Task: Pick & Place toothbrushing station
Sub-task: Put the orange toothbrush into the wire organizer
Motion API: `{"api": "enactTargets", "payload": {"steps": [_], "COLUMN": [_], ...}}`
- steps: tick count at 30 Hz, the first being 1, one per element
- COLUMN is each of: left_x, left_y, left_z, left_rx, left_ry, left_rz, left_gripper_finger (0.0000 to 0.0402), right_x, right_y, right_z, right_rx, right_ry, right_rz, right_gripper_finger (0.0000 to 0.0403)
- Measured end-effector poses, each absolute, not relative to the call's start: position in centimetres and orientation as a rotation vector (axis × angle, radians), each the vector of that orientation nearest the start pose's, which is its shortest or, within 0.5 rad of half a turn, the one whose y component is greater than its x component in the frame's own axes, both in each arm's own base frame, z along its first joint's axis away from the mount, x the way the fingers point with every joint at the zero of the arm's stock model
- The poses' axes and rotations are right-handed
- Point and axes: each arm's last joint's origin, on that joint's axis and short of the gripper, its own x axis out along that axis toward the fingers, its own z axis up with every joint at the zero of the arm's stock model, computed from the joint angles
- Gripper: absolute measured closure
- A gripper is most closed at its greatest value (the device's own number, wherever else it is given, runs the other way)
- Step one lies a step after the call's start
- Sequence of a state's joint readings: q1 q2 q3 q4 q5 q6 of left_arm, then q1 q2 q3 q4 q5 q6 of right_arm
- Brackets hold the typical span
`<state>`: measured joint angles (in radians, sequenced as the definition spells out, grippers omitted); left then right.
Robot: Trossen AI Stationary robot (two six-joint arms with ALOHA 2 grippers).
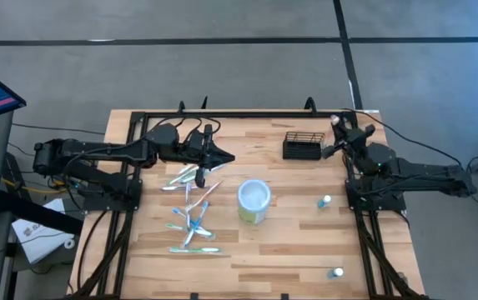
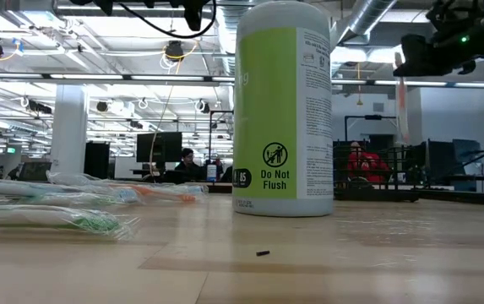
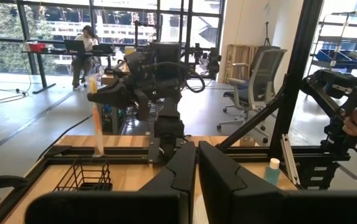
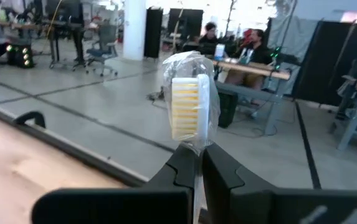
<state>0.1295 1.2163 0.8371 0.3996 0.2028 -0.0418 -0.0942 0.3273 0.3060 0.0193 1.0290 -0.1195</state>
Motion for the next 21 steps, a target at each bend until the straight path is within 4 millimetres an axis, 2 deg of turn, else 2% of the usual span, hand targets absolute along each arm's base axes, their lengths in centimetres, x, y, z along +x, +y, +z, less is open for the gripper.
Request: {"api": "enactTargets", "payload": {"steps": [4, 12, 21], "left_x": [27.3, 27.3, 27.3], "left_y": [3.0, 3.0, 3.0], "left_z": [31.8, 31.8, 31.8], "left_rx": [-0.039, -0.028, -0.028], "left_ry": [-0.018, -0.017, -0.015], "left_rz": [-0.074, -0.074, -0.074], "left_gripper_finger": [0.0390, 0.0390, 0.0390], "right_x": [9.3, 9.5, 9.4], "right_y": [-3.6, -3.9, -4.5], "right_z": [24.3, 22.7, 23.0], "right_rx": [-0.106, -0.117, -0.106], "right_ry": [0.043, 0.049, 0.012], "right_rz": [-1.138, -1.148, -1.159], "right_gripper_finger": [0.0401, 0.0401, 0.0400]}}
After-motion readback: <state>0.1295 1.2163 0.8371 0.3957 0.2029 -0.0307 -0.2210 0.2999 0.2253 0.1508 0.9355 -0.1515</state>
